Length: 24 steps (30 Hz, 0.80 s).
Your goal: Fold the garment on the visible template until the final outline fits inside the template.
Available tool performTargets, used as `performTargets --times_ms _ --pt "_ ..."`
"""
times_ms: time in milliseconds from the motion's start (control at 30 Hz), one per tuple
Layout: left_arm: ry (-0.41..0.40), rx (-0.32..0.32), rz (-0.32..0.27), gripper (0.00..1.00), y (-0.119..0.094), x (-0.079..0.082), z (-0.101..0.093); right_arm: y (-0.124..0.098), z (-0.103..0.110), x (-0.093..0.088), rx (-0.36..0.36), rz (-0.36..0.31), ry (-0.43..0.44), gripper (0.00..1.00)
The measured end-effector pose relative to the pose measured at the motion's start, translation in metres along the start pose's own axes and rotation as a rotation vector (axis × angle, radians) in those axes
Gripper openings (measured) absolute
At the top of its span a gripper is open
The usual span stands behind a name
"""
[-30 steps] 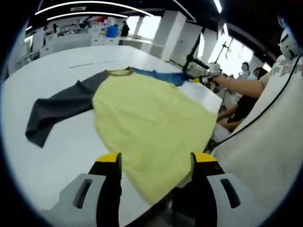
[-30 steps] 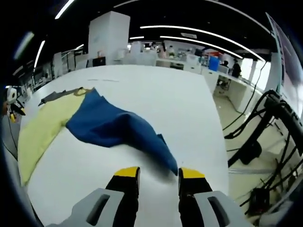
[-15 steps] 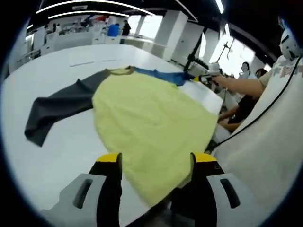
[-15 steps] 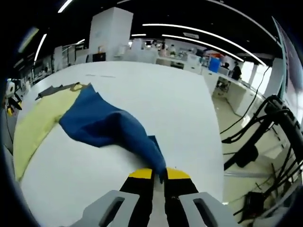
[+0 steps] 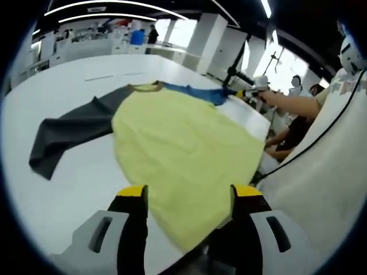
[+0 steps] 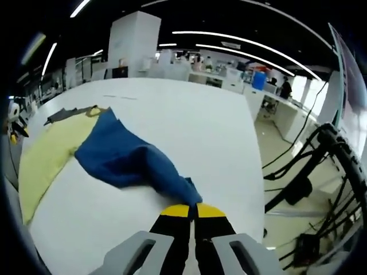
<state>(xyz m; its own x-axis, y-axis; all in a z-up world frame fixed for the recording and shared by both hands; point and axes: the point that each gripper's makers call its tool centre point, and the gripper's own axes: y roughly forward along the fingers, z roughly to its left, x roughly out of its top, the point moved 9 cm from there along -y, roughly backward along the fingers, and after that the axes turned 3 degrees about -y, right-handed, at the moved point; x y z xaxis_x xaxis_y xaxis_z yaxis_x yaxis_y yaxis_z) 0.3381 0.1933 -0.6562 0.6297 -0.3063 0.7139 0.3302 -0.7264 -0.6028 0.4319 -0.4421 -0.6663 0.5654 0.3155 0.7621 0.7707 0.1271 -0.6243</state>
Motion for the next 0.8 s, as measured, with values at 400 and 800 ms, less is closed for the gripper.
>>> performTargets --times_ms 400,800 --pt "0.002 -0.006 0.000 0.54 -0.002 0.000 0.003 -0.042 0.001 0.033 0.021 0.012 0.002 0.00" --pt "0.008 -0.017 0.009 0.54 0.002 0.001 0.003 -0.006 -0.009 0.020 0.039 0.197 0.054 0.00"
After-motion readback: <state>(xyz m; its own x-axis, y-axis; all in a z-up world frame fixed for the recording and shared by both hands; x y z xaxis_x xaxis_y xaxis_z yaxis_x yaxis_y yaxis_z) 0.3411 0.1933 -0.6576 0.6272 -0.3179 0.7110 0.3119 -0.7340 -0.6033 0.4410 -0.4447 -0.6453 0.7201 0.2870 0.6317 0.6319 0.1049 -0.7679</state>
